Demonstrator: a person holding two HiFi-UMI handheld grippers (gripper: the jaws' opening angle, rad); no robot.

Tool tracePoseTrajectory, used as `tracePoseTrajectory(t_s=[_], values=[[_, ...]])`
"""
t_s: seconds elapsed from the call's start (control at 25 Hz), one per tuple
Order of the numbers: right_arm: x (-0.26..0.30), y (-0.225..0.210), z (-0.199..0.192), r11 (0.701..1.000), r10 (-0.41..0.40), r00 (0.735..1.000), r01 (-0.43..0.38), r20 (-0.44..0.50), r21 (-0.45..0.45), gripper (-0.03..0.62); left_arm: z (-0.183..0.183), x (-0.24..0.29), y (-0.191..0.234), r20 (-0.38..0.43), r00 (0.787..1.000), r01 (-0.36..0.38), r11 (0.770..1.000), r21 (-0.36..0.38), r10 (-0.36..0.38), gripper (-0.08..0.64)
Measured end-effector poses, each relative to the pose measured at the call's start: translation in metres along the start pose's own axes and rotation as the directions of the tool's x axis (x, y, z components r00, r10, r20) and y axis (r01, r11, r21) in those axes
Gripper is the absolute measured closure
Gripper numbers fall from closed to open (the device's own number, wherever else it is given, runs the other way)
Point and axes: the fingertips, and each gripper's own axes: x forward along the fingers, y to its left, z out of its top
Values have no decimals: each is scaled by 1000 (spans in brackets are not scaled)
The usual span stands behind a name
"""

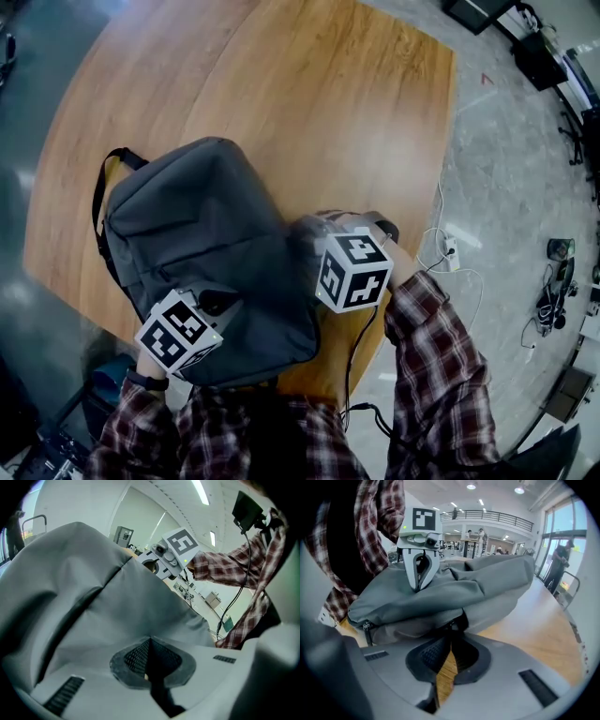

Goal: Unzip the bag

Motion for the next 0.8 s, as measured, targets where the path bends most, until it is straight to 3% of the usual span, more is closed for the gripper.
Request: tracePoseTrajectory(t_s=[0.12, 0.32, 0.6, 0.8], values=[[-5, -1, -3, 997, 25, 1000, -26, 13, 76, 575, 0, 1, 2, -6, 1000, -11, 1000, -3, 11, 551], [-8, 11, -7, 992, 73, 997, -70, -25, 106, 575, 0, 3, 6, -5, 999, -33, 999, -31, 33, 551], [-25, 61, -36, 980, 89, 991, -69, -101, 189, 575, 2, 3, 9, 5, 998, -65, 995, -72, 66, 551], [-30, 107, -41, 922, 33, 997, -2, -75, 387, 575, 0, 3, 11, 12, 997, -78, 994, -79, 80, 551]])
